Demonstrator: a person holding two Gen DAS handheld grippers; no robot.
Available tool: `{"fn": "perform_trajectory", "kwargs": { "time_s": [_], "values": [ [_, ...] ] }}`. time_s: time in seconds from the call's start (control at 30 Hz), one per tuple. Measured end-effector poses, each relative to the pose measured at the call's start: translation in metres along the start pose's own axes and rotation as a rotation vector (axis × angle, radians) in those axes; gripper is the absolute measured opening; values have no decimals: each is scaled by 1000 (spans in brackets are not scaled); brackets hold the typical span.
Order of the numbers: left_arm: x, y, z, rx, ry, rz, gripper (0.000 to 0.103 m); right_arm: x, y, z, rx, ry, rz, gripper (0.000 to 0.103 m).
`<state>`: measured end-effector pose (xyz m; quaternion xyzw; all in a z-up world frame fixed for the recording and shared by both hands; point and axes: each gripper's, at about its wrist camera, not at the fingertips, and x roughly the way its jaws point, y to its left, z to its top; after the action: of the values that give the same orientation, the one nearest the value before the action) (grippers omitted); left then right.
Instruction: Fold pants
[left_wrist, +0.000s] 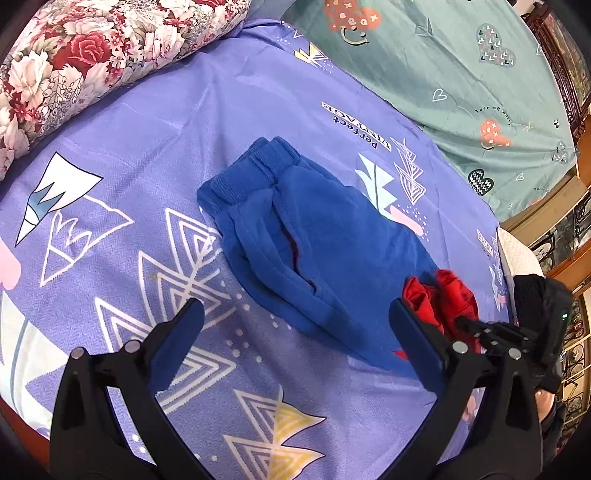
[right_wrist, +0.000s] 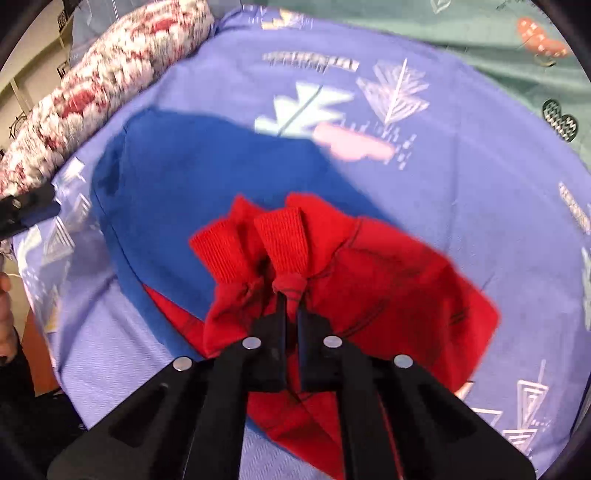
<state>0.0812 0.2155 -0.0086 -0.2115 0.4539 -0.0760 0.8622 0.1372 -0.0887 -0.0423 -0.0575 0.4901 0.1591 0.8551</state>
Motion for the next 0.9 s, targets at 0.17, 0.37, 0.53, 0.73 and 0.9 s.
{"fn": "perform_trajectory", "kwargs": {
  "time_s": [0.17,0.37,0.53,0.73,0.9],
  "values": [
    [4,-1,-2,-4,12,-6,101,-41,-9,10,28,-117,34,4],
    [-2,-3,-6,6,4,-3,101,4,40,5,-114,5,19,4],
    [-1,7,-5,-31,5,-2,101,14,38,-11,-98,24,86,38],
    [4,1,-9,-8,20,-11,101,22,39,-12,-95,44,34,36],
    [-2,9,-2,-36,3,-15,101,12,27,-3,-47,4,-4,15]
  ]
}}
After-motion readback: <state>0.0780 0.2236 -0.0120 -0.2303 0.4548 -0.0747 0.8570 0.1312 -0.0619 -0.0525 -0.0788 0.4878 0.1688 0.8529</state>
